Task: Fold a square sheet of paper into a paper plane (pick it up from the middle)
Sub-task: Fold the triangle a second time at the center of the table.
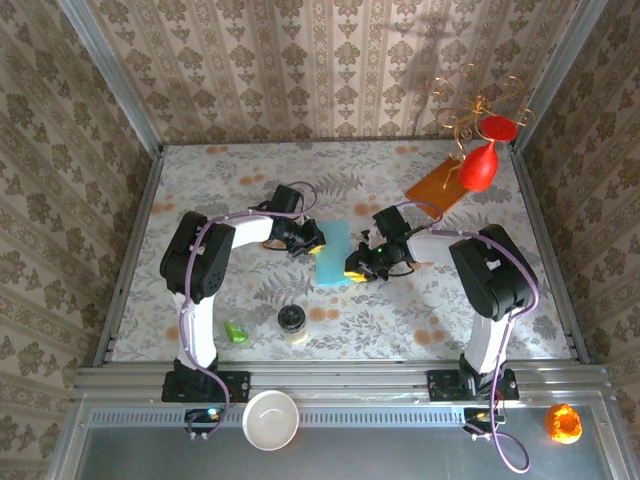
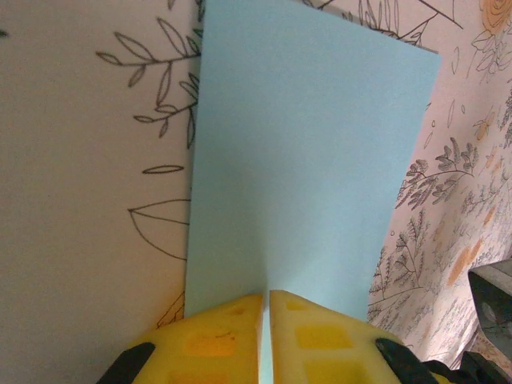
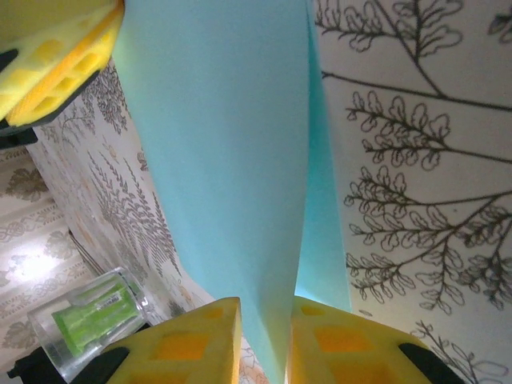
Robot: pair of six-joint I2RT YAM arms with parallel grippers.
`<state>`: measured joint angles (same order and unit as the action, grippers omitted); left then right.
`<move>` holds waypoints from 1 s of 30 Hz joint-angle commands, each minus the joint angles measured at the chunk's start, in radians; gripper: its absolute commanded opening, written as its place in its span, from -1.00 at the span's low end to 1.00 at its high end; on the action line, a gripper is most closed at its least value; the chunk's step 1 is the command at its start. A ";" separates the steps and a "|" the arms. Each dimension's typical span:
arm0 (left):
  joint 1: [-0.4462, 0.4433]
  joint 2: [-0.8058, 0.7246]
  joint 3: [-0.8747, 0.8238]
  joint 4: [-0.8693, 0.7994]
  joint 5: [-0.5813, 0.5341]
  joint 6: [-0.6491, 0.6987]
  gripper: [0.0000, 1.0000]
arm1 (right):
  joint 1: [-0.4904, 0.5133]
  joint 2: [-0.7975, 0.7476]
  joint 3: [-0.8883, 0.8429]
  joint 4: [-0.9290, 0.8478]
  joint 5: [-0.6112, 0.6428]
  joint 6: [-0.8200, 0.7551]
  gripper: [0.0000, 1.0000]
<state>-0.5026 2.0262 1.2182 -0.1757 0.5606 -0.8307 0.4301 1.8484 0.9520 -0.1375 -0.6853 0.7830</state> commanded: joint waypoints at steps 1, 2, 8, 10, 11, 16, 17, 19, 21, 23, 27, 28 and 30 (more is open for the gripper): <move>-0.007 0.025 -0.010 -0.076 -0.019 0.007 -0.72 | 0.005 0.023 0.031 0.008 0.010 0.026 -0.57; -0.005 0.021 -0.009 -0.077 -0.019 0.007 -0.72 | 0.005 0.024 0.033 0.001 0.017 0.027 -0.59; -0.001 -0.032 0.003 -0.084 -0.027 0.026 -0.72 | 0.004 0.012 0.041 -0.067 0.056 0.009 -0.78; 0.005 -0.047 0.013 -0.078 -0.029 0.037 -0.72 | 0.004 0.008 0.039 -0.080 0.056 0.003 -0.81; 0.009 -0.049 0.018 -0.073 -0.026 0.039 -0.71 | 0.004 0.004 0.039 -0.092 0.057 -0.002 -0.83; 0.027 -0.018 0.045 -0.049 0.010 0.040 -0.71 | 0.004 -0.008 0.034 -0.119 0.053 -0.014 -0.90; 0.028 -0.009 0.053 -0.053 0.010 0.045 -0.72 | 0.003 -0.009 0.033 -0.120 0.052 -0.014 -0.90; 0.027 0.007 0.070 -0.069 0.004 0.053 -0.73 | 0.002 -0.016 0.034 -0.122 0.045 -0.018 -0.90; 0.028 0.028 0.089 -0.096 -0.003 0.061 -0.76 | 0.002 -0.018 0.040 -0.120 0.029 -0.025 -0.90; 0.026 0.042 0.096 -0.108 -0.006 0.065 -0.78 | 0.002 -0.018 0.049 -0.123 0.019 -0.032 -0.90; 0.022 0.059 0.097 -0.141 -0.023 0.077 -0.80 | 0.004 -0.013 0.068 -0.105 -0.006 -0.024 -0.91; 0.020 0.061 0.095 -0.149 -0.029 0.078 -0.80 | 0.004 -0.010 0.071 -0.097 -0.013 -0.019 -0.91; 0.020 0.066 0.089 -0.159 -0.041 0.082 -0.83 | 0.006 0.000 0.081 -0.074 -0.024 -0.005 -0.91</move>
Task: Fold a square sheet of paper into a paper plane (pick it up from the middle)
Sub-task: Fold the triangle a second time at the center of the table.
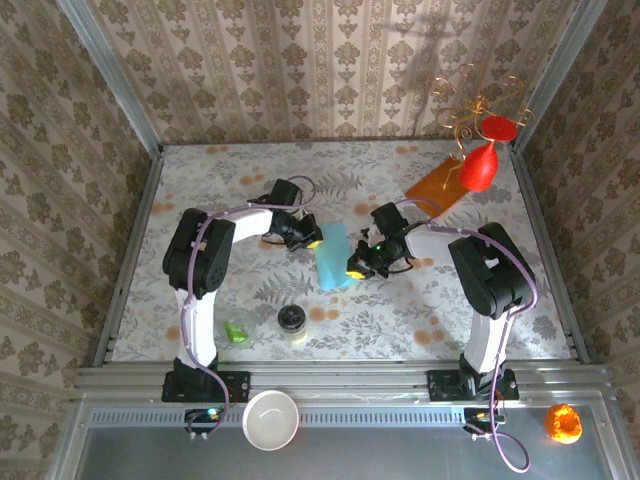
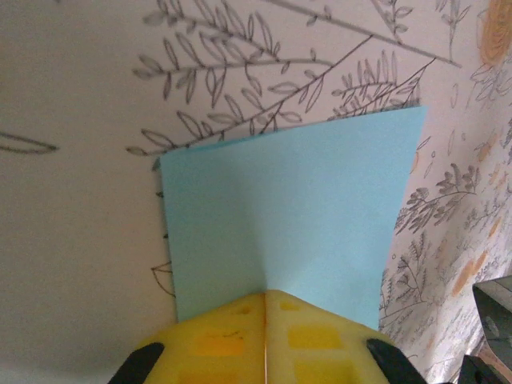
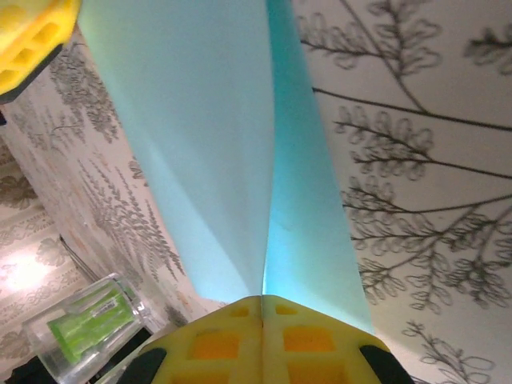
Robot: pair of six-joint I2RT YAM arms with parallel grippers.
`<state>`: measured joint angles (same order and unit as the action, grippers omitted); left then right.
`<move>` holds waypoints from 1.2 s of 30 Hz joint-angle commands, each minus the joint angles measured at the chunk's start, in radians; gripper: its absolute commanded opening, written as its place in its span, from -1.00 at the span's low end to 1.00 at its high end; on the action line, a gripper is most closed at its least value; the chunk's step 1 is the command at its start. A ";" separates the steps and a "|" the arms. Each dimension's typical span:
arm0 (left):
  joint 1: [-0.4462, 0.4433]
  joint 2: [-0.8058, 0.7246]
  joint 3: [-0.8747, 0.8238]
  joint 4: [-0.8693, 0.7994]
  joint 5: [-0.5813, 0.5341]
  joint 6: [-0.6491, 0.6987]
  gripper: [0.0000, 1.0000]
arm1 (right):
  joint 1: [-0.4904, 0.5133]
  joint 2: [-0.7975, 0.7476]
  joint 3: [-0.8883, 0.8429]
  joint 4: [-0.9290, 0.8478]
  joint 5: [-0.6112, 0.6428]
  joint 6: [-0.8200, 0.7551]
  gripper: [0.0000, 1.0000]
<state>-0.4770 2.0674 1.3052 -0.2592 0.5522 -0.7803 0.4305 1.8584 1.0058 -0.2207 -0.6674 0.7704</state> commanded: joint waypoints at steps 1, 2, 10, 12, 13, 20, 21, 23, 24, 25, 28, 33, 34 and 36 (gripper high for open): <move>-0.007 0.025 0.001 -0.076 -0.035 0.033 -0.84 | 0.008 -0.005 0.034 0.016 -0.044 0.016 -0.91; -0.011 0.027 -0.002 -0.075 -0.035 0.033 -0.84 | 0.014 0.003 0.045 0.025 -0.045 0.023 -0.91; -0.028 0.033 -0.014 -0.067 -0.040 0.027 -0.84 | 0.059 0.064 0.120 0.071 -0.007 0.077 -0.91; -0.028 0.031 -0.012 -0.068 -0.041 0.029 -0.84 | 0.066 0.075 0.129 0.086 0.002 0.087 -0.91; -0.028 0.033 -0.012 -0.068 -0.039 0.029 -0.84 | 0.068 0.081 0.132 0.092 0.010 0.092 -0.91; -0.028 0.033 -0.009 -0.067 -0.040 0.029 -0.84 | 0.071 0.098 0.130 0.102 0.069 0.116 -0.91; -0.028 0.033 -0.009 -0.067 -0.040 0.029 -0.84 | 0.071 0.100 0.129 0.103 0.075 0.119 -0.91; -0.028 0.030 -0.011 -0.068 -0.040 0.029 -0.84 | 0.071 0.106 0.127 0.115 0.077 0.129 -0.91; -0.028 0.031 -0.011 -0.066 -0.040 0.028 -0.84 | 0.071 0.111 0.124 0.127 0.077 0.138 -0.91; -0.028 0.031 -0.010 -0.065 -0.041 0.028 -0.84 | 0.071 0.114 0.122 0.137 0.078 0.145 -0.91; -0.028 0.031 -0.012 -0.064 -0.040 0.027 -0.84 | 0.071 0.120 0.122 0.152 0.085 0.155 -0.91; -0.028 0.029 -0.014 -0.064 -0.040 0.027 -0.84 | 0.071 0.133 0.129 0.149 0.082 0.151 -0.91; -0.028 0.029 -0.014 -0.064 -0.039 0.029 -0.84 | 0.071 0.132 0.129 0.147 0.084 0.150 -0.91; -0.028 0.028 -0.015 -0.064 -0.039 0.027 -0.84 | 0.071 0.133 0.129 0.141 0.087 0.148 -0.91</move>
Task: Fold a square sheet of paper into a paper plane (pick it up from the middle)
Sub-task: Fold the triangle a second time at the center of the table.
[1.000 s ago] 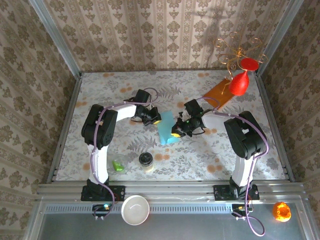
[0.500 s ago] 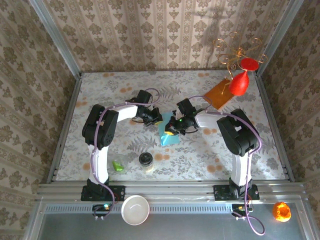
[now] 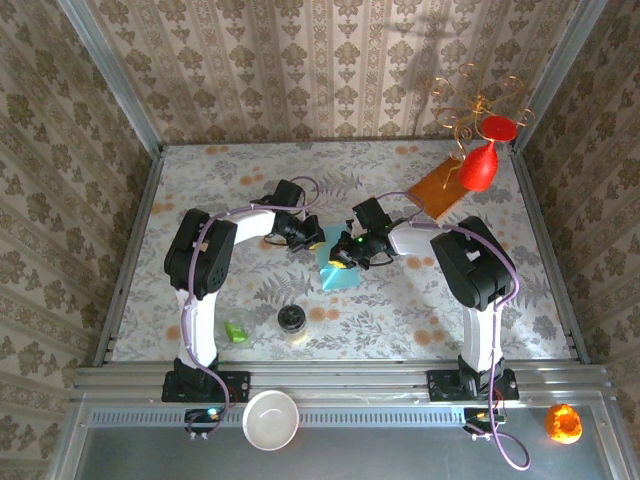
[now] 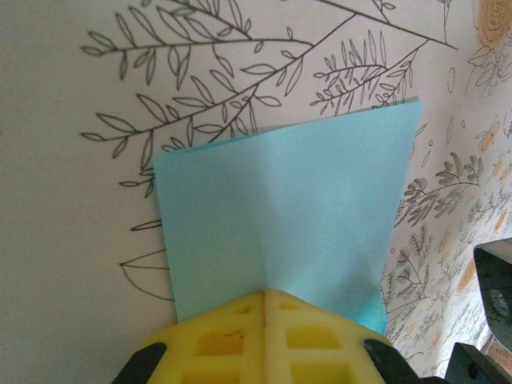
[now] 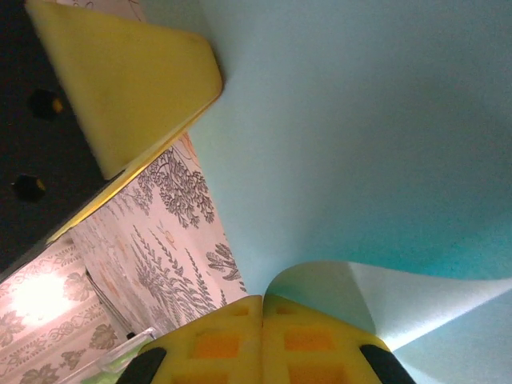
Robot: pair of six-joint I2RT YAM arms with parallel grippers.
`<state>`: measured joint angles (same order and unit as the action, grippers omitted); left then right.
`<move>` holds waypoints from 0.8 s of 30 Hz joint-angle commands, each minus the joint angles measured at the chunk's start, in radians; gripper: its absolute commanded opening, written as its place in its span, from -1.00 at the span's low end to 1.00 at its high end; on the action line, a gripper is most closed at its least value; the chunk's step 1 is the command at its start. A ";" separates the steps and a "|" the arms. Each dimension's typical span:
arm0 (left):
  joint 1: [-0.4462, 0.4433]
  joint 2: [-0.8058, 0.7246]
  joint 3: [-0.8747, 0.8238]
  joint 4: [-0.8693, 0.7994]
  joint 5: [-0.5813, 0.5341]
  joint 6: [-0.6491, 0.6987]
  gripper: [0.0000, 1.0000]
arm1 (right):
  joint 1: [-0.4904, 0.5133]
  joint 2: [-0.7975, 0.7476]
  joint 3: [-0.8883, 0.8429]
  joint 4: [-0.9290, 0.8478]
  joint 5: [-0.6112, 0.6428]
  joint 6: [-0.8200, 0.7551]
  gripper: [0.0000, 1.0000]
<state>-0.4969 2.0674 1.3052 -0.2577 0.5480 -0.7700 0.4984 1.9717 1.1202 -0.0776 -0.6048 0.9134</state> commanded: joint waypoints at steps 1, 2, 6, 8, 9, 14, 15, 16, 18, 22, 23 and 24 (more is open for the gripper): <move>-0.009 0.027 -0.015 -0.065 -0.035 0.017 -0.84 | 0.003 0.022 0.013 -0.003 0.026 0.004 -0.91; -0.009 0.027 -0.015 -0.064 -0.036 0.016 -0.84 | 0.003 0.021 0.014 -0.007 0.027 0.003 -0.91; -0.009 0.025 -0.016 -0.064 -0.033 0.017 -0.84 | 0.003 0.025 0.015 -0.015 0.033 -0.003 -0.90; -0.009 0.025 -0.017 -0.065 -0.033 0.017 -0.84 | 0.003 0.028 0.016 -0.016 0.031 -0.005 -0.90; -0.009 0.025 -0.017 -0.066 -0.033 0.017 -0.84 | 0.003 0.031 0.018 -0.020 0.029 -0.007 -0.90; -0.009 0.024 -0.019 -0.063 -0.030 0.017 -0.84 | 0.003 0.037 0.023 -0.029 0.024 -0.014 -0.90; -0.009 0.023 -0.019 -0.063 -0.031 0.017 -0.84 | 0.004 0.036 0.024 -0.031 0.024 -0.016 -0.90; -0.010 0.023 -0.020 -0.063 -0.031 0.017 -0.84 | 0.003 0.038 0.024 -0.032 0.023 -0.017 -0.90; -0.009 0.023 -0.020 -0.063 -0.031 0.017 -0.84 | 0.003 0.041 0.027 -0.037 0.023 -0.019 -0.90; -0.009 0.022 -0.021 -0.063 -0.028 0.017 -0.84 | 0.004 0.044 0.029 -0.042 0.023 -0.022 -0.89; -0.009 0.022 -0.020 -0.062 -0.029 0.017 -0.84 | 0.005 0.045 0.030 -0.042 0.023 -0.022 -0.89; -0.009 0.021 -0.023 -0.060 -0.028 0.017 -0.84 | 0.005 0.048 0.030 -0.045 0.023 -0.025 -0.89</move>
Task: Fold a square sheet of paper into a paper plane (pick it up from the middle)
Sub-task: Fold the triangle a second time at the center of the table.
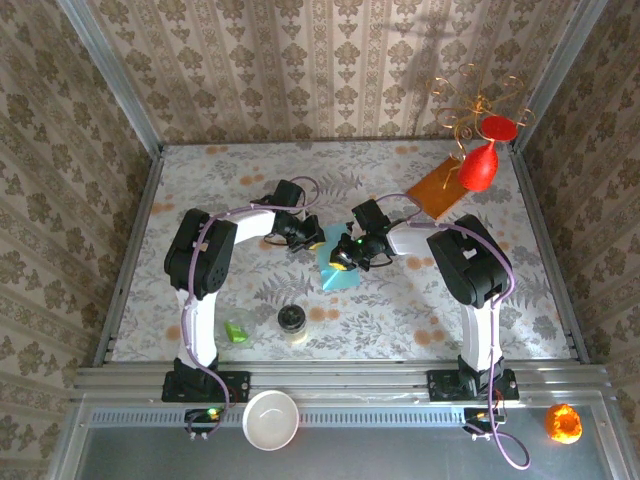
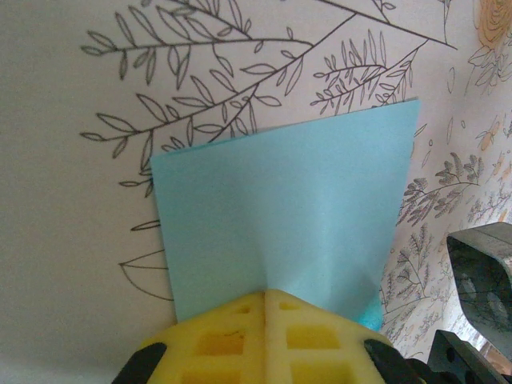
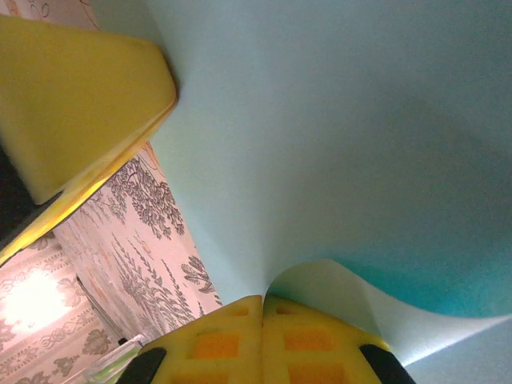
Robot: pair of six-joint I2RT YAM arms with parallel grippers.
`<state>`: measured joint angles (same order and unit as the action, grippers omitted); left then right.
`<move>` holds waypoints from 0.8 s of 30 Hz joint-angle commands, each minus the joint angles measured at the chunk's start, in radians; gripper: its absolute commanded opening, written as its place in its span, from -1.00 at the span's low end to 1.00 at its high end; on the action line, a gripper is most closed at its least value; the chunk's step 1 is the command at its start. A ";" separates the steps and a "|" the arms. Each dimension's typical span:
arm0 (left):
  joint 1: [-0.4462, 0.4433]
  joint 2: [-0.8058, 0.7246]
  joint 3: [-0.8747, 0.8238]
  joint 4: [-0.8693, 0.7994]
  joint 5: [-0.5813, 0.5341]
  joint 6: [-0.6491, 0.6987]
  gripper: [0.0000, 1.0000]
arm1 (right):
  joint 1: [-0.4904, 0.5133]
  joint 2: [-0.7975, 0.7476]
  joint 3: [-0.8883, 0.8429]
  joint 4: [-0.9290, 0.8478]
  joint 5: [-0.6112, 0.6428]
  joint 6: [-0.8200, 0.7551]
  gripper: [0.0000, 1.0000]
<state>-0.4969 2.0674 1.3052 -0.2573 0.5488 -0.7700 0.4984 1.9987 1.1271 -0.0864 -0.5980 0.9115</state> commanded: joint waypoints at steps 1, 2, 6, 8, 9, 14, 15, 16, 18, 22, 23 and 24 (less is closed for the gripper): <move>-0.009 0.022 -0.022 -0.060 -0.029 0.017 -0.84 | 0.005 0.023 0.025 -0.038 0.017 -0.024 -0.89; -0.009 0.021 -0.023 -0.061 -0.030 0.016 -0.84 | 0.005 0.023 0.025 -0.041 0.017 -0.023 -0.89; -0.009 0.022 -0.022 -0.061 -0.028 0.017 -0.84 | 0.005 0.030 0.029 -0.046 0.016 -0.027 -0.89; -0.009 0.022 -0.023 -0.060 -0.027 0.016 -0.84 | 0.004 0.032 0.031 -0.049 0.015 -0.031 -0.89; -0.009 0.022 -0.023 -0.061 -0.027 0.016 -0.84 | 0.005 0.034 0.032 -0.052 0.015 -0.032 -0.88; -0.007 0.006 -0.024 -0.063 -0.029 0.014 -0.84 | 0.005 0.038 0.031 -0.077 0.024 -0.039 -0.83; -0.006 -0.003 -0.024 -0.063 -0.030 0.014 -0.84 | 0.005 0.037 0.031 -0.081 0.026 -0.042 -0.79; -0.004 -0.014 -0.023 -0.066 -0.032 0.012 -0.83 | 0.005 0.037 0.031 -0.086 0.028 -0.044 -0.75; 0.004 -0.050 -0.026 -0.064 -0.047 0.002 -0.80 | 0.005 0.037 0.027 -0.089 0.029 -0.045 -0.65; 0.035 -0.137 -0.066 -0.033 -0.085 -0.038 -0.66 | 0.006 0.038 0.025 -0.092 0.033 -0.042 -0.47; 0.035 -0.162 -0.082 -0.018 -0.087 -0.048 -0.62 | 0.005 0.038 0.026 -0.091 0.032 -0.042 -0.44; 0.071 -0.184 -0.095 -0.007 -0.087 -0.055 -0.57 | 0.005 0.038 0.026 -0.090 0.030 -0.039 -0.39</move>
<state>-0.4740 1.9751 1.2373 -0.2672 0.4984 -0.7918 0.5014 2.0094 1.1584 -0.1116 -0.6109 0.8745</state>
